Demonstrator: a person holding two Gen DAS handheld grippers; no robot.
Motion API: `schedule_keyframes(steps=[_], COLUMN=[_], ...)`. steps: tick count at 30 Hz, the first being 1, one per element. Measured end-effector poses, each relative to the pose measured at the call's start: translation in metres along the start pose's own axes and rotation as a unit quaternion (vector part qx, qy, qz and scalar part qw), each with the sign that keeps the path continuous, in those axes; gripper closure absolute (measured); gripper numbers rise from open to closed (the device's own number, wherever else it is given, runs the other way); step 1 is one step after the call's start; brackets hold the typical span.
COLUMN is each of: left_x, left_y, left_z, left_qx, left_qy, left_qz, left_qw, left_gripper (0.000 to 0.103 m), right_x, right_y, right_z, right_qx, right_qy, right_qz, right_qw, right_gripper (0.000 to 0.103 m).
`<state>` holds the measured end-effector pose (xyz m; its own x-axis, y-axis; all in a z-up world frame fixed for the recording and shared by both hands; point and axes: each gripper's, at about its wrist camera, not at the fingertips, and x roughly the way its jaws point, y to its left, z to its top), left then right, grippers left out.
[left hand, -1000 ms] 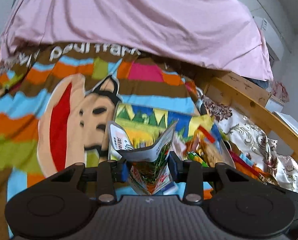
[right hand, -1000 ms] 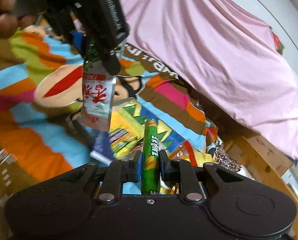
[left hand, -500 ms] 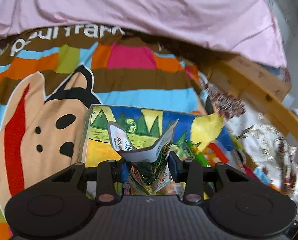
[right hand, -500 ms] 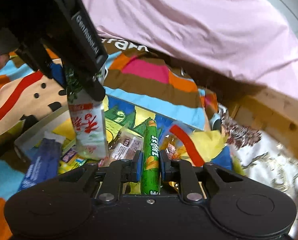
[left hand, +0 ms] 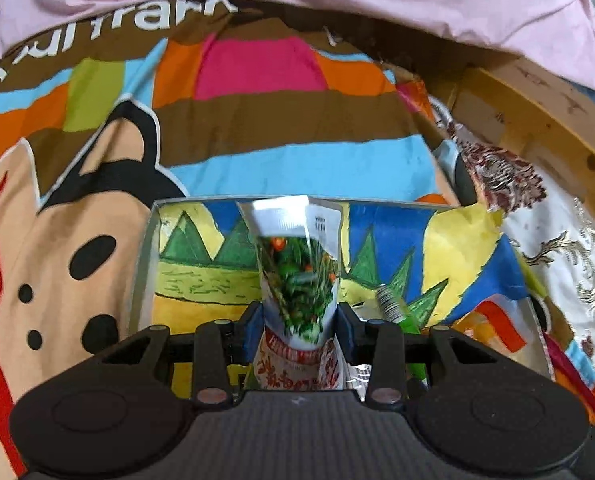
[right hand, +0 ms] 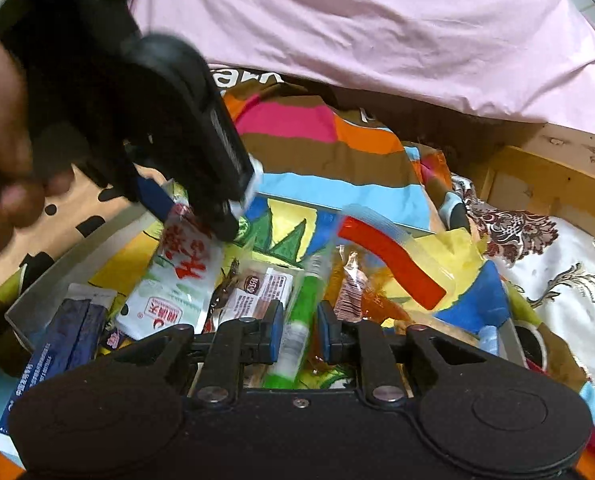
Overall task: Organize snacks
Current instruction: 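Lower the pouch into the tray with the left tool while the right tool releases the sausage there, then pull both tools back from the tray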
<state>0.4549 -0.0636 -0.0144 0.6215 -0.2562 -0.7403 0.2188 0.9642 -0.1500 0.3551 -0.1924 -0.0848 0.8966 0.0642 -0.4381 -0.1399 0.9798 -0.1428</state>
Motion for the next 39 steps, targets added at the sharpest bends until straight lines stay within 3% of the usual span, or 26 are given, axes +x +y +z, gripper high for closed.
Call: schedule_keyframes(steps=[4,7,10,15,21,32,39], left_x=[0.017,0.023,0.023,0.006,-0.028,-0.117,-0.173], left_y=[-0.003,-0.002,0.004,0.010,0.009,0.011,0.006], left_z=[-0.009,-0.016,-0.020,-0.025,-0.032,-0.062,-0.097], left_qx=[0.000,-0.004,-0.024,-0.039,-0.041,-0.070,-0.070], left_qy=[0.007,0.004,-0.001,-0.029,-0.070,-0.162,-0.196], left_qz=[0.015,0.016,0.015,0.013,0.013,0.026,0.036], left_qw=[0.9999,0.9999,0.9996,0.9988,0.9966,0.9839,0.9774], left_gripper=[0.057,0.049,0.041,0.014,0.007,0.001,0.001], right_x=[0.002,0.001,-0.003,-0.014,-0.040,-0.125,-0.186], right_y=[0.003,0.003,0.003,-0.001,-0.009,-0.036,-0.042], right_z=[-0.002,-0.002,-0.002,0.005,0.018,0.040,0.040], right_qx=[-0.005,-0.008,-0.004,0.004,0.008,0.023,0.038], right_qy=[-0.007,-0.009,-0.013,-0.032,-0.058,-0.121,-0.146], right_qz=[0.002,0.002,0.005,0.007,0.003,-0.001,0.003], right_qw=[1.000,1.000,1.000,0.999,0.998,0.992,0.989], right_gripper=[0.083,0.080,0.071,0.054,0.037,0.004,0.001])
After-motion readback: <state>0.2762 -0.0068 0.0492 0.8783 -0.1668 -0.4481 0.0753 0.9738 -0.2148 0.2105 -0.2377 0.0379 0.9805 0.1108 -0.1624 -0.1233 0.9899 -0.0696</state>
